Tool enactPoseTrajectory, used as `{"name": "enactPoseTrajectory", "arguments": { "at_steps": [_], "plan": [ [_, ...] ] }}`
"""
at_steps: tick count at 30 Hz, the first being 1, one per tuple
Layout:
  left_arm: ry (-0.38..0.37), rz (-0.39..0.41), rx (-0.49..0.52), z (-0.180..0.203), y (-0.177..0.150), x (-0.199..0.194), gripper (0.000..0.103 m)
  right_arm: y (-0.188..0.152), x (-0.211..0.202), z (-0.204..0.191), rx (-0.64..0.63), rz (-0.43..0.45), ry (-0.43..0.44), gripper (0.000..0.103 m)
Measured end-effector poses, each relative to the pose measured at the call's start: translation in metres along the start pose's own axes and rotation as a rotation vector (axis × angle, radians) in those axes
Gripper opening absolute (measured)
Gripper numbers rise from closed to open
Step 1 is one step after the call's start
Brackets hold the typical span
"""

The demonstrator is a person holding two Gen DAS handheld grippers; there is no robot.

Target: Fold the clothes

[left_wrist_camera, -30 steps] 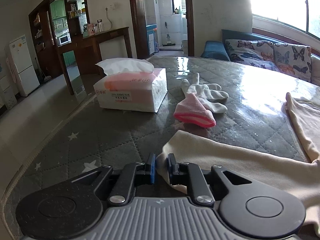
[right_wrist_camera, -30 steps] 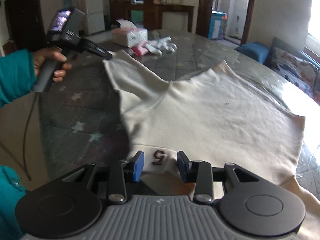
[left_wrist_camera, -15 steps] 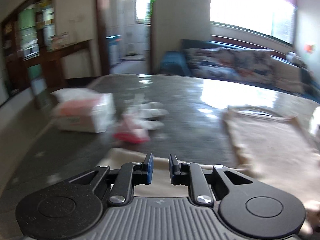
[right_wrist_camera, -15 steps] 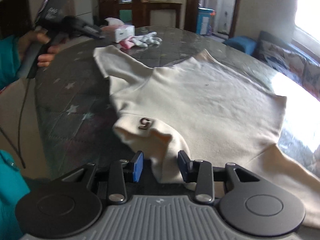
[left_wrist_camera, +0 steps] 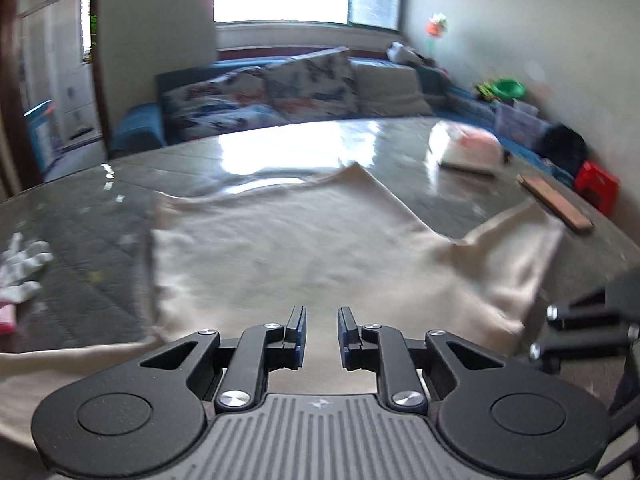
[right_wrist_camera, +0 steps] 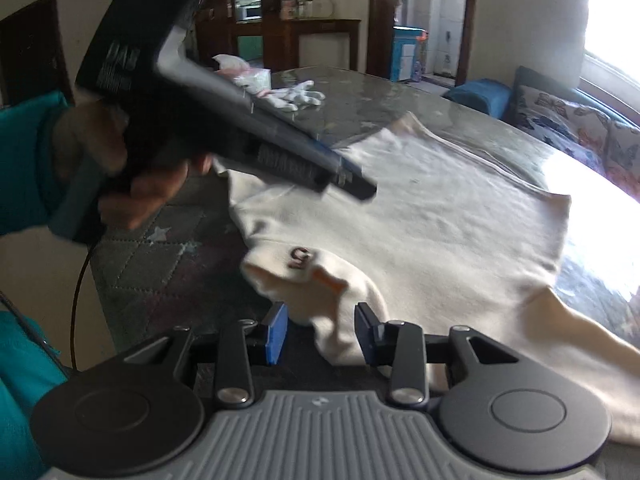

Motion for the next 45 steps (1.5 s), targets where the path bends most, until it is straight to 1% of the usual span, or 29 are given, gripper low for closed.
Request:
{"name": "enactPoseTrajectory", "arguments": {
  "at_steps": [2, 4, 5, 8, 11, 13, 17, 20, 21, 23, 25, 28, 33, 35, 36, 37, 38, 40, 45],
  "plan": [
    [-0.015, -0.029, 0.033, 0.015, -0.01, 0.01, 0.019, -0.008, -0.002, 0.005, 0.011, -0.014, -0.009, 0.037],
    [-0.013, -0.049, 0.077, 0.027, -0.02, 0.015, 0.018, -0.014, -0.009, 0.011, 0.024, -0.014, -0.022, 0.037],
    [-0.007, -0.047, 0.099, 0.031, -0.022, 0.014, 0.018, -0.016, -0.013, 0.017, 0.04, -0.012, -0.027, 0.037],
    [0.0, -0.036, 0.148, 0.037, -0.024, 0.01, 0.018, -0.022, -0.028, 0.045, 0.111, -0.006, -0.087, 0.037],
    [-0.01, -0.036, 0.144, 0.037, -0.02, 0.007, 0.018, -0.036, -0.034, 0.088, 0.208, -0.024, -0.2, 0.037],
    [-0.019, -0.022, 0.131, 0.037, -0.012, 0.006, 0.019, -0.05, -0.035, 0.12, 0.279, -0.044, -0.278, 0.037],
    [-0.038, -0.002, 0.114, 0.042, 0.005, 0.009, 0.022, -0.076, -0.038, 0.18, 0.404, -0.076, -0.427, 0.037],
    [-0.049, -0.004, 0.124, 0.05, 0.011, 0.017, 0.026, -0.09, -0.04, 0.221, 0.503, -0.089, -0.521, 0.037],
    [-0.055, -0.007, 0.126, 0.054, 0.011, 0.021, 0.028, -0.092, -0.041, 0.229, 0.522, -0.092, -0.541, 0.037],
    [-0.067, -0.011, 0.13, 0.06, 0.011, 0.027, 0.028, -0.103, -0.041, 0.259, 0.601, -0.106, -0.603, 0.037],
    [-0.077, -0.015, 0.127, 0.065, 0.01, 0.031, 0.029, -0.111, -0.038, 0.277, 0.664, -0.111, -0.629, 0.037],
    [-0.088, -0.021, 0.116, 0.069, 0.009, 0.036, 0.03, -0.121, -0.033, 0.295, 0.718, -0.117, -0.659, 0.037],
    [-0.093, -0.038, 0.118, 0.073, 0.008, 0.044, 0.031, -0.132, -0.029, 0.306, 0.778, -0.114, -0.674, 0.037],
    [-0.095, -0.045, 0.118, 0.074, 0.008, 0.047, 0.031, -0.131, -0.027, 0.307, 0.782, -0.107, -0.684, 0.033],
    [-0.096, -0.047, 0.119, 0.075, 0.008, 0.048, 0.031, -0.131, -0.027, 0.308, 0.784, -0.101, -0.686, 0.024],
    [-0.097, -0.049, 0.12, 0.075, 0.008, 0.05, 0.032, -0.13, -0.028, 0.308, 0.784, -0.1, -0.688, 0.016],
    [-0.097, -0.049, 0.121, 0.076, 0.008, 0.051, 0.033, -0.13, -0.028, 0.308, 0.79, -0.094, -0.691, 0.015],
    [-0.098, -0.051, 0.123, 0.077, 0.009, 0.052, 0.035, -0.13, -0.03, 0.309, 0.802, -0.084, -0.685, 0.007],
    [-0.1, -0.053, 0.127, 0.079, 0.011, 0.057, 0.036, -0.117, -0.045, 0.31, 0.803, -0.03, -0.68, 0.006]
  ]
}}
Point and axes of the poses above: each gripper's, at about its wrist camera, not at the fingertips, and x roughly the way its jaws point, z to its right, y to its top, the point moved 10 cm from there along x, roughly the way its jaws point, and after that the axes turned 14 degrees about -y, right-handed, at the moved point
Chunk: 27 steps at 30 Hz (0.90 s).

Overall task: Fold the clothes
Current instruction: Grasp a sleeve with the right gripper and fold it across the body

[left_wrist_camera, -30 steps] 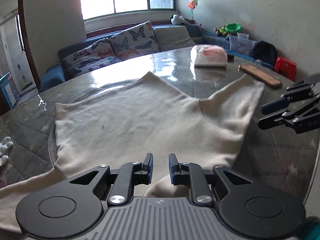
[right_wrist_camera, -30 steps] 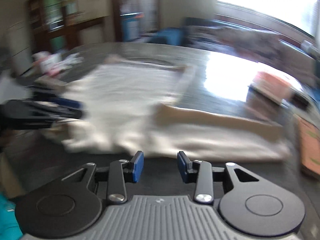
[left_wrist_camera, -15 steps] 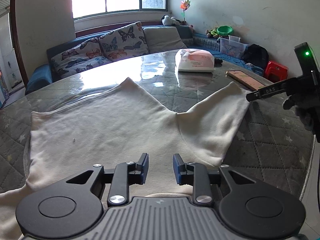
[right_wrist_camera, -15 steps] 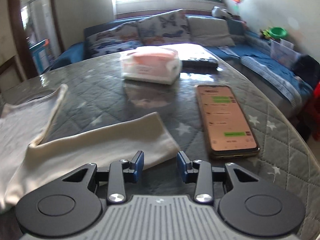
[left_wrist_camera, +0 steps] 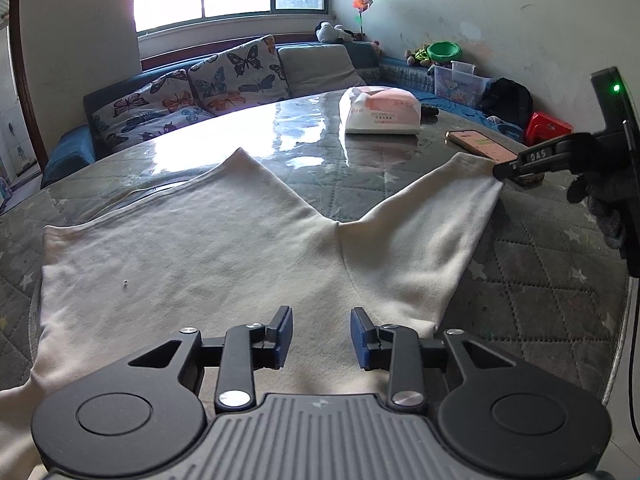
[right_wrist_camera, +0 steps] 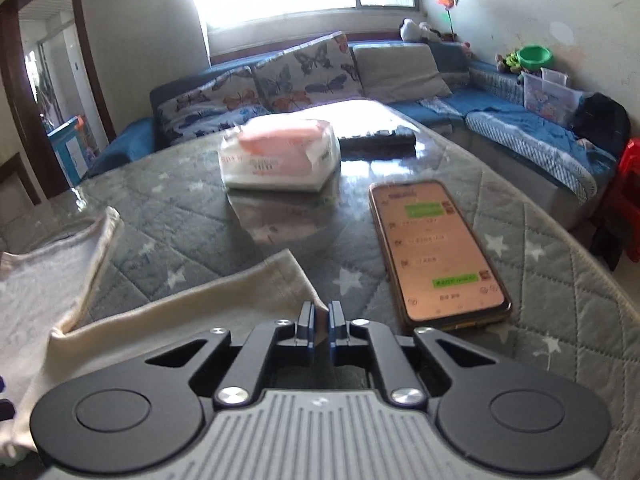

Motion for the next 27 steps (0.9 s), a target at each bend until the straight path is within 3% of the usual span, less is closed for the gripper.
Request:
{"name": "enactPoseTrajectory", "arguments": {
  "at_steps": [8, 13, 20, 27],
  "plan": [
    [-0.014, -0.007, 0.012, 0.005, 0.0, 0.009, 0.038, 0.036, -0.042, -0.018, -0.018, 0.069, 0.081, 0.005],
    [-0.021, 0.017, -0.01, 0.001, 0.001, 0.003, 0.043, 0.062, -0.078, -0.05, -0.059, 0.126, 0.161, 0.004],
    [0.026, 0.078, -0.061, -0.027, -0.003, -0.032, 0.047, 0.085, -0.14, -0.134, -0.184, 0.204, 0.326, 0.004],
    [0.108, 0.131, -0.154, -0.069, -0.028, -0.077, 0.049, 0.054, -0.169, -0.24, -0.361, 0.198, 0.479, 0.004]
  ]
}}
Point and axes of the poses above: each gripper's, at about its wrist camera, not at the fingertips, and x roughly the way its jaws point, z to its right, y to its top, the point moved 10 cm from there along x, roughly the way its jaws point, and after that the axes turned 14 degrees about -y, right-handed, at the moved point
